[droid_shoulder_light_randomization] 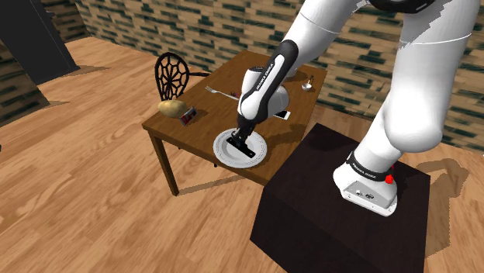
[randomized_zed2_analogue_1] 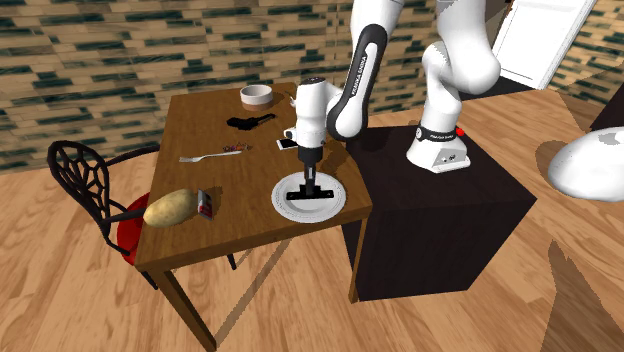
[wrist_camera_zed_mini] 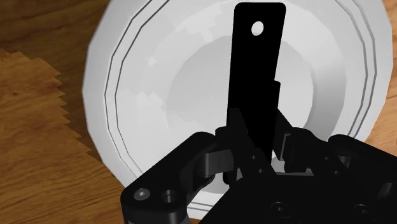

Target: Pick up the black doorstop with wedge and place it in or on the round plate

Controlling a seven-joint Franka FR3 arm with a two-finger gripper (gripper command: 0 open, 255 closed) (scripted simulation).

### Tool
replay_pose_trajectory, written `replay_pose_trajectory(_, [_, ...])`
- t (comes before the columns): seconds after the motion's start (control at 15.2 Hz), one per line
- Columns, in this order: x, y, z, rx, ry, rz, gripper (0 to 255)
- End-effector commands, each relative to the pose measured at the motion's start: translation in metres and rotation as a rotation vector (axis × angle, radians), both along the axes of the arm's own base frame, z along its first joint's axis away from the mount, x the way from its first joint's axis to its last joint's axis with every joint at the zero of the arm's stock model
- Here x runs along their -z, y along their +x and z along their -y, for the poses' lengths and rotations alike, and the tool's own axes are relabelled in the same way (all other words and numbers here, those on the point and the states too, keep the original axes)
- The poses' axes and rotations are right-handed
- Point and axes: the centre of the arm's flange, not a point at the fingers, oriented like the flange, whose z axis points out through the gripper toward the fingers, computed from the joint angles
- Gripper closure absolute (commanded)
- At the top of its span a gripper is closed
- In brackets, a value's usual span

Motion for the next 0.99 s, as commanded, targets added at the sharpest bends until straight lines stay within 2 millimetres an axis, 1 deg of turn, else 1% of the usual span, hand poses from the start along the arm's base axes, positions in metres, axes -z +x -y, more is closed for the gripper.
replay_pose_trajectory(0.0, [0.012,-0.001,0.002,0.002,-0.001,-0.004,255])
replay_pose_trajectory(0.46, [0.012,-0.001,0.002,0.002,-0.001,-0.004,255])
replay_pose_trajectory(0.53, [0.013,0.001,0.002,0.002,-0.001,-0.004,0])
replay_pose_trajectory(0.86, [0.012,-0.001,0.002,0.002,-0.001,-0.004,0])
replay_pose_trajectory(0.92, [-0.001,-0.001,0.004,0.002,-0.001,-0.004,0])
